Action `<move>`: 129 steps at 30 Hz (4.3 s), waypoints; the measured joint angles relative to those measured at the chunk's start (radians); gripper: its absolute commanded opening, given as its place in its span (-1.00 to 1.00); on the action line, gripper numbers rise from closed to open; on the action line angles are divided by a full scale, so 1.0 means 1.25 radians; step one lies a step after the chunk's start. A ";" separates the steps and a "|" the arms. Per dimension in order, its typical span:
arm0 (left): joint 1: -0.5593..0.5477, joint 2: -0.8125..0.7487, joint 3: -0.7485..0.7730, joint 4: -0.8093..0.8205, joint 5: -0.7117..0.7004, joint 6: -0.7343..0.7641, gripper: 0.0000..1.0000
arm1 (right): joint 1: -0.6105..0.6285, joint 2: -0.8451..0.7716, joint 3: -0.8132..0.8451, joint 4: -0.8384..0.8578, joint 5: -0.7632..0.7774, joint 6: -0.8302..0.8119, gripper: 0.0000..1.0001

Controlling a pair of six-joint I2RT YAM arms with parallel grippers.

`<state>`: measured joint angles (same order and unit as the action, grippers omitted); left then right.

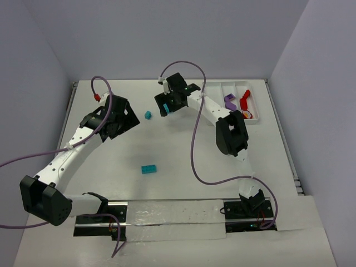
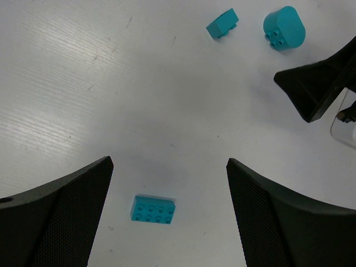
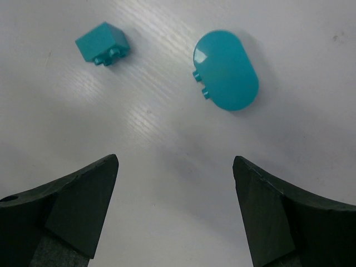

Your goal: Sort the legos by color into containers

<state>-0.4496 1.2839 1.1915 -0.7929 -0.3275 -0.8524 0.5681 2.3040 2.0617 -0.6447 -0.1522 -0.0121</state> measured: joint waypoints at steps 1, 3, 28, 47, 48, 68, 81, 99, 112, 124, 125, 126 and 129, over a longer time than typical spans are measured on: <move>0.000 0.000 0.000 0.000 0.000 0.000 0.82 | -0.002 0.007 0.017 -0.006 0.004 0.003 0.82; 0.000 0.000 0.000 0.000 0.000 0.000 0.82 | -0.006 0.019 0.050 -0.002 0.010 0.014 0.82; 0.000 0.000 0.015 0.000 0.000 0.005 0.82 | -0.069 0.164 0.193 0.024 -0.022 0.160 0.75; 0.000 0.007 0.016 0.001 0.001 0.021 0.82 | -0.058 0.178 0.210 0.026 -0.080 0.179 0.47; 0.000 0.007 0.016 0.001 0.001 0.021 0.82 | -0.056 0.178 0.210 0.026 -0.080 0.179 0.47; 0.000 0.010 0.018 0.004 0.013 0.020 0.82 | -0.022 0.090 0.058 0.061 -0.089 0.176 0.53; -0.010 0.283 0.224 0.016 0.020 -0.009 0.77 | -0.086 -0.377 -0.328 0.153 -0.011 0.196 0.59; -0.051 0.838 0.767 -0.090 -0.002 -0.219 0.74 | -0.182 -0.930 -0.803 0.148 0.140 0.249 0.70; -0.051 0.962 0.852 -0.039 -0.001 -0.279 0.60 | -0.183 -1.020 -0.857 0.116 0.140 0.252 0.71; -0.052 1.018 0.897 0.029 0.007 -0.281 -0.35 | -0.183 -1.021 -0.885 0.114 0.130 0.252 0.70; -0.052 1.018 0.897 0.037 0.011 -0.276 -0.43 | -0.183 -1.021 -0.885 0.114 0.130 0.252 0.71; -0.053 1.018 0.895 0.045 0.016 -0.270 -0.44 | -0.183 -1.022 -0.885 0.114 0.130 0.252 0.71; -0.057 1.013 0.879 0.076 0.034 -0.254 -0.59 | -0.183 -1.025 -0.885 0.114 0.130 0.252 0.71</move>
<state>-0.5207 2.5502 2.2898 -0.6973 -0.2849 -1.1698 0.3397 1.0234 0.9554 -0.5022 0.0108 0.3030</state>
